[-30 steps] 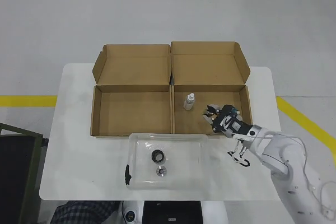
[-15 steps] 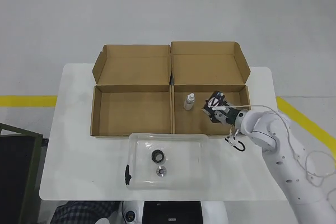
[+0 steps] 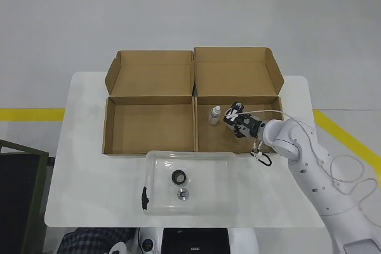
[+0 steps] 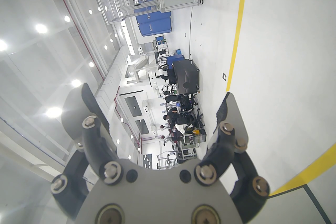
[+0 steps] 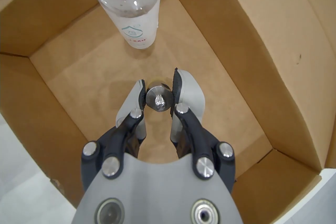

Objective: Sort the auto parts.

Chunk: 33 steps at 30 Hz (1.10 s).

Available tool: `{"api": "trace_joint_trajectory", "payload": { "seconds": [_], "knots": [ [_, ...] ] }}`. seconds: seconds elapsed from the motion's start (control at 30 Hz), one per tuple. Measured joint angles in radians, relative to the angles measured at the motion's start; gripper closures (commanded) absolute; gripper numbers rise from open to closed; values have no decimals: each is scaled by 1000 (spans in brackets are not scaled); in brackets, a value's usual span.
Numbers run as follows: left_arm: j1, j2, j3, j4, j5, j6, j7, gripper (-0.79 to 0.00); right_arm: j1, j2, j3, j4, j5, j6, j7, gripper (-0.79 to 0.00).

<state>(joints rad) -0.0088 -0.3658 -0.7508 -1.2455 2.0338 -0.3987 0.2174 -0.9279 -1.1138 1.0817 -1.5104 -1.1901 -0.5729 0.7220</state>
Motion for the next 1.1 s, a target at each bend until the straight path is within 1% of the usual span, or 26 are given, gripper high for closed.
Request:
{"api": "trace_joint_trajectory", "payload": {
  "seconds": [0.03,0.13,0.2,0.23,0.27,0.3,0.43,0.53,0.73,0.9,0.97,1.1],
  "knots": [
    [0,0,0,0,0,0,0,-785,3,-1,-5,4,-3,3,1,-49],
    [0,0,0,0,0,0,0,-785,9,-4,-19,12,-7,10,3,-65],
    [0,0,0,0,0,0,0,-785,14,-6,-25,17,-7,14,5,-188],
    [0,0,0,0,0,0,0,-785,15,-6,-27,17,-7,14,6,-209],
    [0,0,0,0,0,0,0,-785,16,-7,-29,16,-8,16,7,-317],
    [0,0,0,0,0,0,0,-785,16,-7,-31,13,-8,17,8,-345],
    [0,0,0,0,0,0,0,-785,9,-6,-25,-11,-10,23,9,-394],
    [0,0,0,0,0,0,0,-785,-11,0,-6,-57,-12,24,5,-449],
    [0,0,0,0,0,0,0,-785,-99,19,60,-213,-8,5,-10,-459],
    [0,0,0,0,0,0,0,-785,-213,34,109,-383,-19,5,-32,-446],
    [0,0,0,0,0,0,0,-785,-262,39,120,-443,-28,7,-52,-434],
    [0,0,0,0,0,0,0,-785,-343,44,110,-530,-65,-4,-100,-437]
  ]
}}
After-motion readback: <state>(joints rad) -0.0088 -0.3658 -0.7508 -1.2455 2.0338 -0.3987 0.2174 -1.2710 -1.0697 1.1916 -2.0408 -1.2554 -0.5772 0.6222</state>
